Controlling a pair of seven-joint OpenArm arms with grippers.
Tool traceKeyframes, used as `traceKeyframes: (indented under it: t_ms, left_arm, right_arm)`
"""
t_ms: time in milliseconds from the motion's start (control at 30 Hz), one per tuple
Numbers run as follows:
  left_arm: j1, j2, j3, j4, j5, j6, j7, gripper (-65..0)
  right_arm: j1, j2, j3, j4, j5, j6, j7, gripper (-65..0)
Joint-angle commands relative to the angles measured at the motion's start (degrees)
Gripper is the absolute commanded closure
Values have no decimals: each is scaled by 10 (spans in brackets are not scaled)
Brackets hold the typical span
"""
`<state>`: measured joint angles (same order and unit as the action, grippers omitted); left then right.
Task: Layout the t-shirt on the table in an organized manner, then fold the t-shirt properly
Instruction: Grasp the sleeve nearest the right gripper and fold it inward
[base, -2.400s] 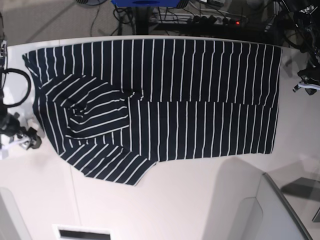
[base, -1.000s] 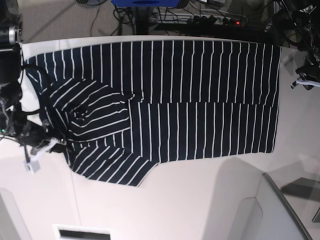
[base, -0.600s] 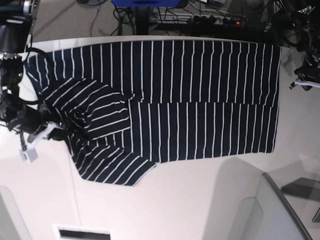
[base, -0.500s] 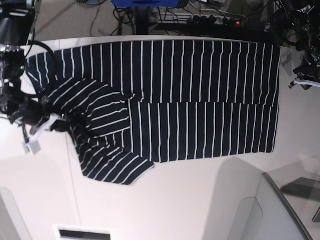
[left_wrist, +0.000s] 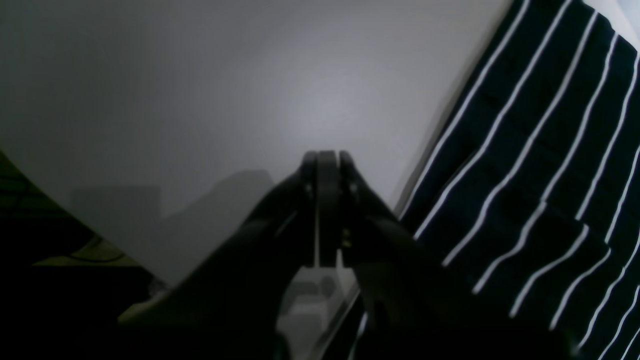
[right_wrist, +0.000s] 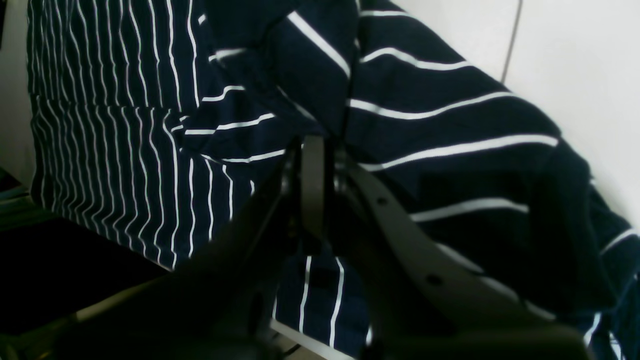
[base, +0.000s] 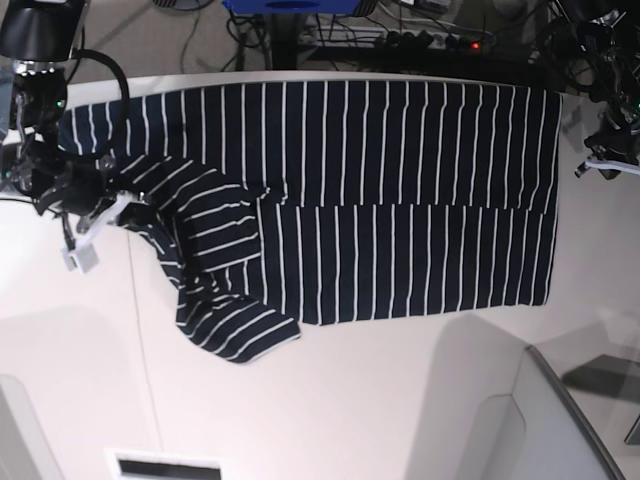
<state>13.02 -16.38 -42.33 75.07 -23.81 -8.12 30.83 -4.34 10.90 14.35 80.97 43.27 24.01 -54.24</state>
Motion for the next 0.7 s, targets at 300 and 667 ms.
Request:
traceKeyframes:
  t_ms: [300,667]
  left_arm:
    - [0,-12,-4,8,-2,-1,-12,0]
    - [-2,-12,-4,8,-1,-1,-12,0]
  right_arm:
    - [-14,10,-1,65,7,-69,9,-339]
    - [149,-4,5,-13,-140,-72,10,-347]
